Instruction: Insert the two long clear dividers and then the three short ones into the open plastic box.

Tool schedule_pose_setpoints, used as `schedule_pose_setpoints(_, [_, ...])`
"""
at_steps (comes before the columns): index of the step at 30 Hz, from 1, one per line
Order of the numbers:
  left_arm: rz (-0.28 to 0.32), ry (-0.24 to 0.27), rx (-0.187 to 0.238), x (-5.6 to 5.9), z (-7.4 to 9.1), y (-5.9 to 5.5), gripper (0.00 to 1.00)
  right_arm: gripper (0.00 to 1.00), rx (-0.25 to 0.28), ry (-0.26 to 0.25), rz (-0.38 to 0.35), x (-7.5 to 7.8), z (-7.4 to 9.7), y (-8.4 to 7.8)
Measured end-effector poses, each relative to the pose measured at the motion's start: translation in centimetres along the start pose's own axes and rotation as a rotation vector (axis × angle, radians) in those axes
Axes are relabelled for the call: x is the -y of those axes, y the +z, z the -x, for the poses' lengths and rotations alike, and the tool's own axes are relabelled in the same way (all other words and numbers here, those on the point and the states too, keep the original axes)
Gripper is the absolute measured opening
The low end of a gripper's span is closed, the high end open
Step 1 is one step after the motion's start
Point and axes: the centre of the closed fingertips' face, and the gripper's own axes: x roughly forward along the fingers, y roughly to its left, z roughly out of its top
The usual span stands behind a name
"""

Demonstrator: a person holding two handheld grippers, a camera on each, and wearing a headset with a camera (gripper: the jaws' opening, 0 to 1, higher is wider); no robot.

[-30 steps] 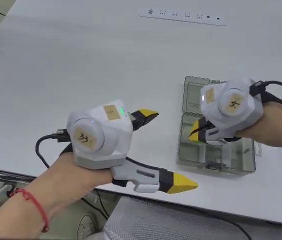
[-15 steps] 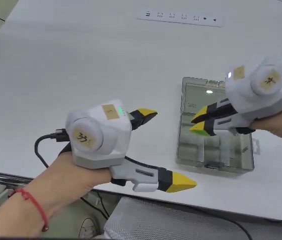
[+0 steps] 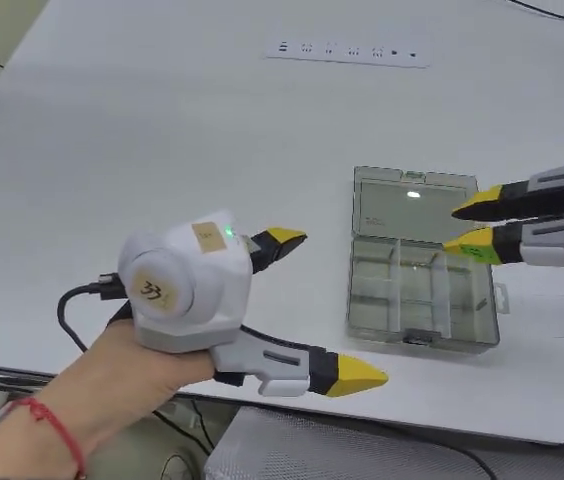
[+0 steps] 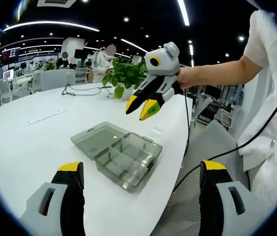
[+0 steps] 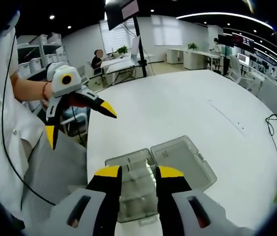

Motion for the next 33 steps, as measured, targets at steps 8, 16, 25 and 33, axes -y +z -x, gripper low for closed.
schedule_pose_setpoints(8, [-0.004, -0.003, -0.001, 0.1, 0.1, 0.2, 1.00, 0.34, -0.057, -0.046, 0.007, 1.5, 3.2, -3.1])
schedule_pose_setpoints(16, [0.003, -0.003, -0.005, 0.0, 0.1, 0.2, 1.00, 0.41, -0.179, -0.039, 0.073, 2.7, 4.8, -7.5])
schedule_pose_setpoints(25, [0.020, -0.005, -0.001, -0.2, 0.0, 0.2, 0.99, 0.48, -0.365, -0.004, 0.184, 3.3, 4.9, -12.7])
schedule_pose_setpoints(33, [0.028, -0.004, -0.007, -0.5, 0.0, 0.1, 0.99, 0.51, -0.529, 0.040, 0.324, 4.1, 4.1, -17.5])
